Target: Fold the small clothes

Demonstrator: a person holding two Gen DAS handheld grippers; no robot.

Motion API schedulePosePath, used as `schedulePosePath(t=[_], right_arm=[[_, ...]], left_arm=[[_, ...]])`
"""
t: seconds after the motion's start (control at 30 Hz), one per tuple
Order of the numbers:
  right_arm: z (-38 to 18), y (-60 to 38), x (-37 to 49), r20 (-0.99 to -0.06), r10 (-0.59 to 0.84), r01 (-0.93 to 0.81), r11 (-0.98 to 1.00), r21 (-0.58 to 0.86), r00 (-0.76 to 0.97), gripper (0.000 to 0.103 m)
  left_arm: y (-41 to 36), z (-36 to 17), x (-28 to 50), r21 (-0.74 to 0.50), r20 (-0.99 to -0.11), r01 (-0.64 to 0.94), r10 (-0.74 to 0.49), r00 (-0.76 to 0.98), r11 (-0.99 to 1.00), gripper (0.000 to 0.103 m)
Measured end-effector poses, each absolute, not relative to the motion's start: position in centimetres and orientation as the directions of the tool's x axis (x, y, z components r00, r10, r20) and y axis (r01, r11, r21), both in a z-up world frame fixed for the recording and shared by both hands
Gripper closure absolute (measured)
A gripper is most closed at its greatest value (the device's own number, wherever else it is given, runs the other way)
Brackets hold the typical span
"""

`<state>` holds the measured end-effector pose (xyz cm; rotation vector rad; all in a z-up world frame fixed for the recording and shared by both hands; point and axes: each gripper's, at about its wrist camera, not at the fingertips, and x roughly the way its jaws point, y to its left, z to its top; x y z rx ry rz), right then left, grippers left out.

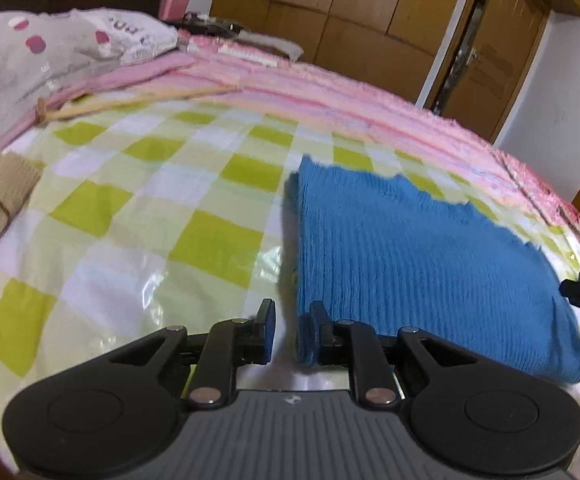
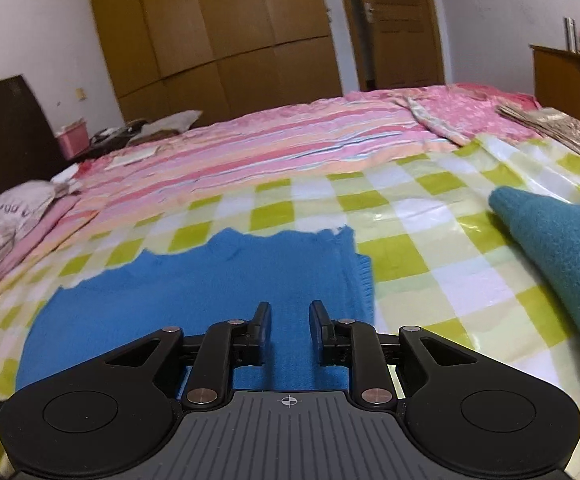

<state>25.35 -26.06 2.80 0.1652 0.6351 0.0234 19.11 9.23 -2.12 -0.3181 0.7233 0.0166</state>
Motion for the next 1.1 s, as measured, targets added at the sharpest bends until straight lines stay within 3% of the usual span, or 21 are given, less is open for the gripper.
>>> schedulePosePath(t=[0.13,0.5,1.1], right_arm=[[1.7,-24.6,26.1,-0.681,0.035,0.04,0.995,0.093,0.731,0.077],[3.3,-15.8,27.0,-0.691,0.111,-0.132,0.991,0.023,0.715,0.075],[2.3,-3.3,32.4,-0.759,0.27,-0.341,0.938,0.067,0.593,0.069]], left_arm=[[9.7,-2.3,18.6,-0.311,-0.637,-0.106,-0.125,0.761,0.944,0.078],[11.2,-2.4,18.3,-0.417,-0.613,-0.045,-0.245,0.752,0.908,0.073],[11.3,-3.0,18.7,-0.484,-0.599,0.003,-0.333,0.728,0.875,0.066]])
